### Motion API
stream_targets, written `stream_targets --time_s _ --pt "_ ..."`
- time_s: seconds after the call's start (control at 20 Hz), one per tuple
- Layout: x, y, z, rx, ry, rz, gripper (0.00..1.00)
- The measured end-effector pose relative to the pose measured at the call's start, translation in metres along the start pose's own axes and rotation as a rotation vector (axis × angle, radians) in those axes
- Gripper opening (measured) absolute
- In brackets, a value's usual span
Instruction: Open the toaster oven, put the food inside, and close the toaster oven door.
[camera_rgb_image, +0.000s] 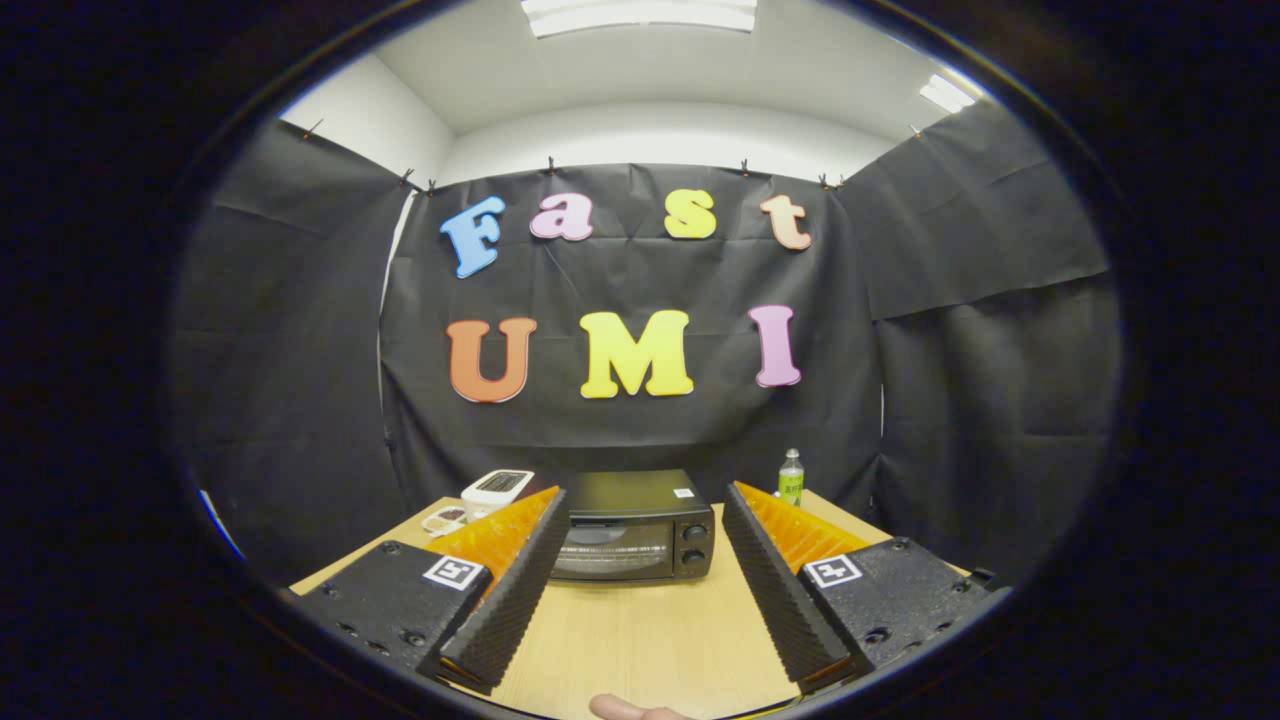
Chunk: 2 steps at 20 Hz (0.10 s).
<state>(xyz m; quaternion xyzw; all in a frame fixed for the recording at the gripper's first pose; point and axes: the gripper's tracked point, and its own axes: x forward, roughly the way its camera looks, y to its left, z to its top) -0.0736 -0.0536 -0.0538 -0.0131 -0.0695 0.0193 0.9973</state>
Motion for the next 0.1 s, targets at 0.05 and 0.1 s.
stream_targets --time_s 0.05,0.1 --pt "0.0001 -0.0005 -0.0019 0.002 0.004 0.002 1.00" --pt "0.0001 -0.0011 -0.0023 0.001 0.006 0.001 1.00"
